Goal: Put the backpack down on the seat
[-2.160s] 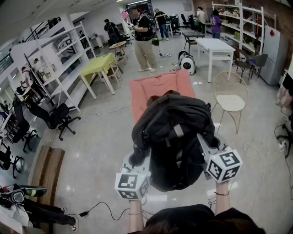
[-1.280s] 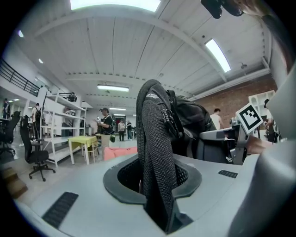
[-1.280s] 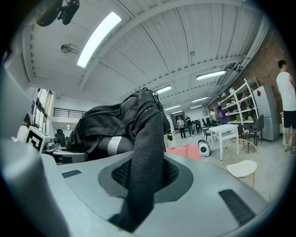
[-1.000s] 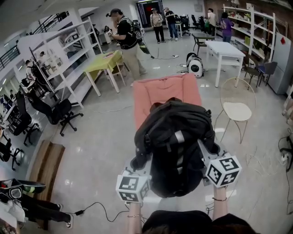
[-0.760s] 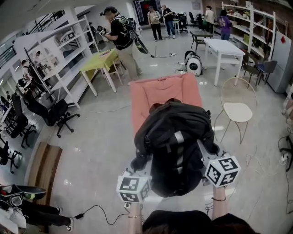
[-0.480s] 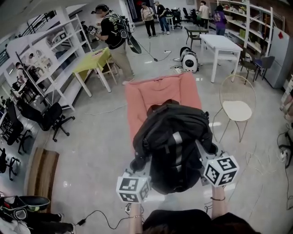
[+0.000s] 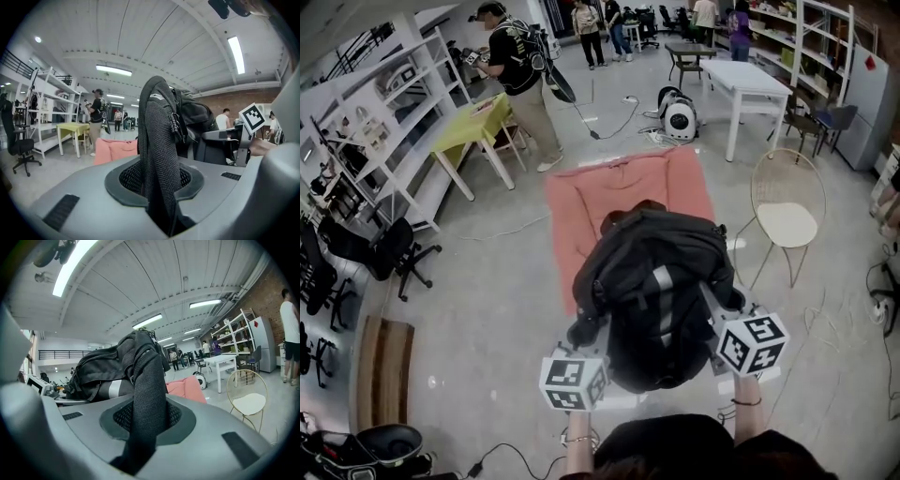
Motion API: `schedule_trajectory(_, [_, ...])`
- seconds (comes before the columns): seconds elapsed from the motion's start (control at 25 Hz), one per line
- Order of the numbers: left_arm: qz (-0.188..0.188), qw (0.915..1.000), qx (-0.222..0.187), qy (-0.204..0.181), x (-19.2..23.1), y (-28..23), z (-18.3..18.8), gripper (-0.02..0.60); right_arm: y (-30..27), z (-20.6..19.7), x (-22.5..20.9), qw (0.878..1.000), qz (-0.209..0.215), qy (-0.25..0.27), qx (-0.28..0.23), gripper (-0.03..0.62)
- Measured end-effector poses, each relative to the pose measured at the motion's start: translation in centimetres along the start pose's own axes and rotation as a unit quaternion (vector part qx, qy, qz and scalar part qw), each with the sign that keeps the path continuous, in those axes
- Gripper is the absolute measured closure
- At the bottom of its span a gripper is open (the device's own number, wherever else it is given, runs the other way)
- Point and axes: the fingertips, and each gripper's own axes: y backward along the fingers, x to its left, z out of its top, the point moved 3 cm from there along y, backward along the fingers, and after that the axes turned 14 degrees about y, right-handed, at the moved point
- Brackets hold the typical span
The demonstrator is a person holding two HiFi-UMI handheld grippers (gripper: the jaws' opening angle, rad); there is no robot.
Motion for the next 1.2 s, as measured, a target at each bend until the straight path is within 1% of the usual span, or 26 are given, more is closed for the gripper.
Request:
schedule_trajectory(0.28, [-0.006,0.9999,0.012,0.001,2.5,-3.2,0.9,0.479,-3.7,-0.2,-0.7,1.0,-0.008,-0.01,0.009,0.519])
schedule_trajectory(0.44, [-0.008,0.9997,0.022,0.005,3.1,-4.8,0.6,0.479,-5.0,-0.9,-1.4,1.0,-0.011,-0.015,0.017,0.519])
schedule_trajectory(0.76, [-0.003,0.9985,0.047,0.027,4.8,-8.1,-0.1,0.479,-8.5,-1.5,-2.7,0.999,-0.008,-0.014,0.043,0.519])
schedule_trajectory(0.96, [0.006,0.997,0.064,0.043,5.7,-11.3,-0.5,0.479,-11.3,-2.4,-4.5,0.998,-0.002,-0.023,0.058,0.519])
schedule_trajectory(1.2, [0.019,0.9949,0.083,0.054,6.5,-15.9,-0.6,0.479,-14.8,-3.8,-7.4,0.996,0.007,-0.039,0.078,0.519])
